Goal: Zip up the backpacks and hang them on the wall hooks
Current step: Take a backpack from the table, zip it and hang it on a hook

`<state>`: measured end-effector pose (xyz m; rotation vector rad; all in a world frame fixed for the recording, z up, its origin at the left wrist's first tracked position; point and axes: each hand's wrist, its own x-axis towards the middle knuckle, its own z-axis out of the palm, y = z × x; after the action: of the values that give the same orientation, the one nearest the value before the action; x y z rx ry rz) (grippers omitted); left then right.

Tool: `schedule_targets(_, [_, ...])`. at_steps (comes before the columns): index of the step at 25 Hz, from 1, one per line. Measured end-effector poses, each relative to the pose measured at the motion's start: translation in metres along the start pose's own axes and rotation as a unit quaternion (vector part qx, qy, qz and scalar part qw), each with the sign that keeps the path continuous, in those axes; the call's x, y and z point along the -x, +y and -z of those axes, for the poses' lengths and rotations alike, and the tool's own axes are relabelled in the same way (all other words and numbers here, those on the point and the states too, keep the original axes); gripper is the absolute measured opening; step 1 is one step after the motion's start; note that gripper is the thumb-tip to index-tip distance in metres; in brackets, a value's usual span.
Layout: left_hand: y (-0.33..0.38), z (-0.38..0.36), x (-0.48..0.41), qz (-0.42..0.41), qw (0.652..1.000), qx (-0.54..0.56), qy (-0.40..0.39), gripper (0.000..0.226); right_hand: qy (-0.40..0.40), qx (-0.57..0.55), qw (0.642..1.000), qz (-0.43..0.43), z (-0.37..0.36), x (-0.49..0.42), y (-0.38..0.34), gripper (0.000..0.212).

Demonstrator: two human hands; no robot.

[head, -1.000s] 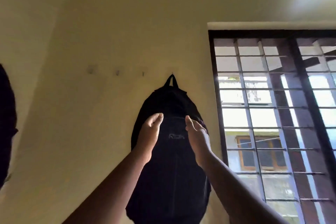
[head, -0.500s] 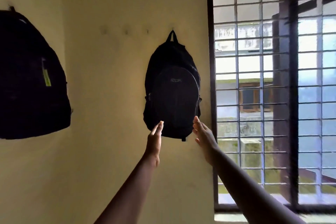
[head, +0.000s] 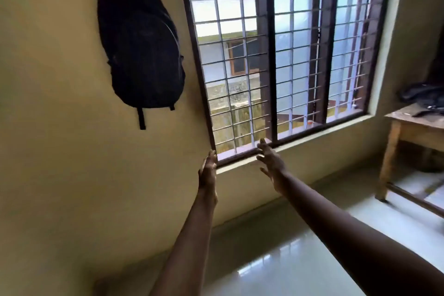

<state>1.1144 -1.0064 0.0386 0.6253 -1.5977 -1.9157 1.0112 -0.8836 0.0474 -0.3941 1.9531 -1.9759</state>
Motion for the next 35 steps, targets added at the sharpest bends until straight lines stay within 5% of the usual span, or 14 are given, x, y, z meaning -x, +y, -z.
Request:
schedule_targets(6, [-0.059,-0.146,0.041,0.063,0.985,-0.01,-0.159,0.048,0.157,-0.045,0.986,-0.032,0.173,0.04,0.029,0.058])
schedule_targets(16, [-0.135,-0.505,0.118,0.144,0.915,0.007,-0.378,0.047,0.373,-0.018,0.927,-0.013,0.514,0.06,0.025,0.059])
schedule_targets(24, [-0.177,-0.698,0.117,0.15,0.907,0.022,-0.393,0.049,0.396,-0.042,0.917,-0.03,0.694,0.004,0.017,0.055])
schedule_targets(35, [-0.229,-0.966,-0.061,0.157,0.93,0.063,-0.326,0.043,0.362,-0.029,0.931,-0.034,0.896,-0.256,0.006,0.061])
